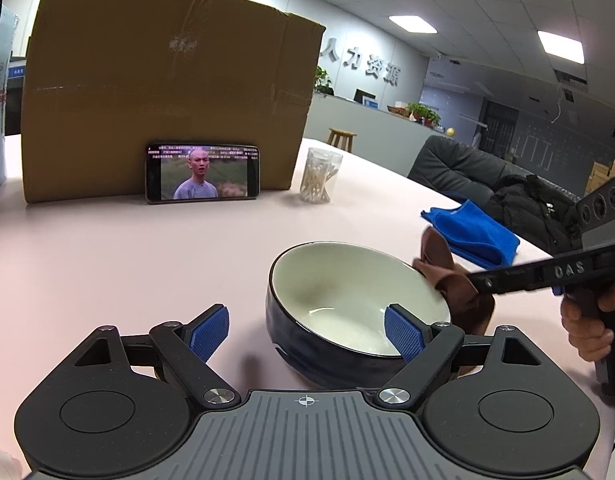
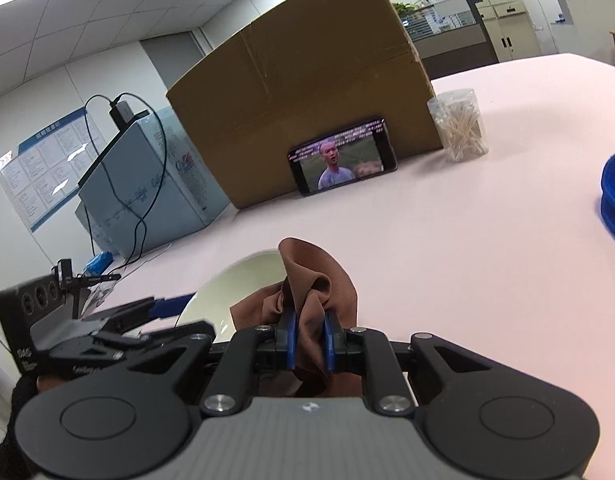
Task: Clean bowl
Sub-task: 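Wipe the bowl's outer wall with the cloth in the right gripper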
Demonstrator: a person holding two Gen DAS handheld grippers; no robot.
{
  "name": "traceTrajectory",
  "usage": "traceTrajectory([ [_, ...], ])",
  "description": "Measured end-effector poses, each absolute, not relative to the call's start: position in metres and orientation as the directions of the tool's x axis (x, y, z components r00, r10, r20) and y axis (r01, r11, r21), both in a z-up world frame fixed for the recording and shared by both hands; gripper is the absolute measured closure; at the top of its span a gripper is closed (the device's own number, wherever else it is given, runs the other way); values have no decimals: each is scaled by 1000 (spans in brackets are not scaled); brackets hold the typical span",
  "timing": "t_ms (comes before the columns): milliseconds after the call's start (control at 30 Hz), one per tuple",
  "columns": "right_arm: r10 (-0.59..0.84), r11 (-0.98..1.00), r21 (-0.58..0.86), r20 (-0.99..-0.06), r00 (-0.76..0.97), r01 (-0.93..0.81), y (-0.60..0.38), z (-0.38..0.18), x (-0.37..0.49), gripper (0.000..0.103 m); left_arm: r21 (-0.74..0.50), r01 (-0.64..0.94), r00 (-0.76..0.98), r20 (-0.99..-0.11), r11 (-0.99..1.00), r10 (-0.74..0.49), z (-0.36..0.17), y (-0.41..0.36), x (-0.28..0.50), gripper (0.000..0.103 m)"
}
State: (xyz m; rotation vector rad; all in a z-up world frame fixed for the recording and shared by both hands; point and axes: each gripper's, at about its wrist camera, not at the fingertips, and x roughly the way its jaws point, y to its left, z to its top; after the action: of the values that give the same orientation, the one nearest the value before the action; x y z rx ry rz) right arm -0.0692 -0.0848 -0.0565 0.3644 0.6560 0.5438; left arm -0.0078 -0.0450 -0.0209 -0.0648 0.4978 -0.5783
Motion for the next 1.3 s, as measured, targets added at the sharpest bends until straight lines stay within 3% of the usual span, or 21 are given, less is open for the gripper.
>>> traceTrajectory([
  [1300, 580, 802, 481, -484, 655, -355, -81, -58, -71, 86, -192, 522, 716, -430, 831, -549, -19, -38, -15, 16],
])
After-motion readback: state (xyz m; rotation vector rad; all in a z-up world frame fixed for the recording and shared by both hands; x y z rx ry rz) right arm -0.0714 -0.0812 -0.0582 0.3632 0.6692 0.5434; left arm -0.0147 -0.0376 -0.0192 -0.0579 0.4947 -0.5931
